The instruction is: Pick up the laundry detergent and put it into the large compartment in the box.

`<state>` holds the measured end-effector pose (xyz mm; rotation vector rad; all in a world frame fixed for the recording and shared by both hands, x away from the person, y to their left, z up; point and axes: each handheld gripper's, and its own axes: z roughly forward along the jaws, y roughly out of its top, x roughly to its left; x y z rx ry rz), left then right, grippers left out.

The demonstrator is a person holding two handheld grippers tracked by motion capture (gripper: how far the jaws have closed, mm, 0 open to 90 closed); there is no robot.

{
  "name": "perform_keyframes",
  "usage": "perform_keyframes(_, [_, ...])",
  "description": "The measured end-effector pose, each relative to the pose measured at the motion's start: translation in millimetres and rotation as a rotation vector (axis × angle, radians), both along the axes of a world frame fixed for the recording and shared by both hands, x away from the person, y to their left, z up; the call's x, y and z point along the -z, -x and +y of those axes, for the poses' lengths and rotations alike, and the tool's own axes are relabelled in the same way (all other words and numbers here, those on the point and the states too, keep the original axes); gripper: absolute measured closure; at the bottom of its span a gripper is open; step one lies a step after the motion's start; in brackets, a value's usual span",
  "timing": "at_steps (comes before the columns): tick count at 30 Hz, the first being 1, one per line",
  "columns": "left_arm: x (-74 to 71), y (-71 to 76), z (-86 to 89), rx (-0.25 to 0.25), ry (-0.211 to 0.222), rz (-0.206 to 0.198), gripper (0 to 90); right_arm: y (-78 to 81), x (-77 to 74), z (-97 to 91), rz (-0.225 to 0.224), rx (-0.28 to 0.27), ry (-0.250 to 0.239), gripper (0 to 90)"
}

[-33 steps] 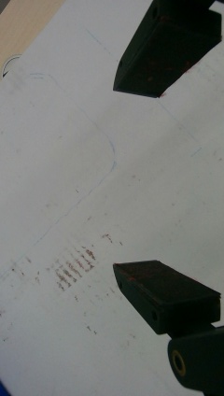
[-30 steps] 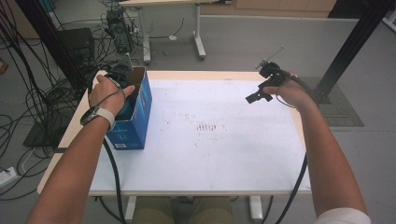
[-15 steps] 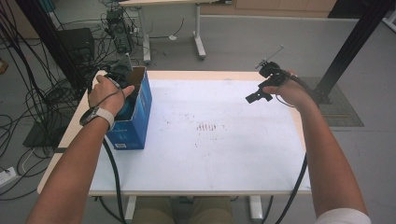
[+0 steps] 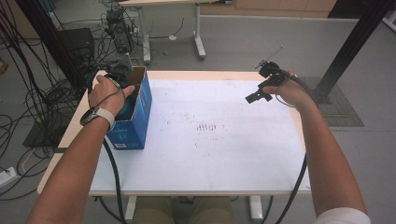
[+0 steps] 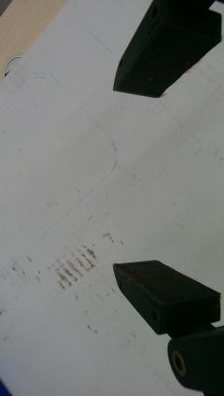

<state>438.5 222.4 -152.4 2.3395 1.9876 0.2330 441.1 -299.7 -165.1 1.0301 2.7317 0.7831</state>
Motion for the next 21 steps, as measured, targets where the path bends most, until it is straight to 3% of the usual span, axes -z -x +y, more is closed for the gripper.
perform_keyframes(21, [0.1,0.1,-1.5,0.004,-0.004,-0.001,37.1,0.1,0.8,0.3,0.002,-0.001,0.004,10.9])
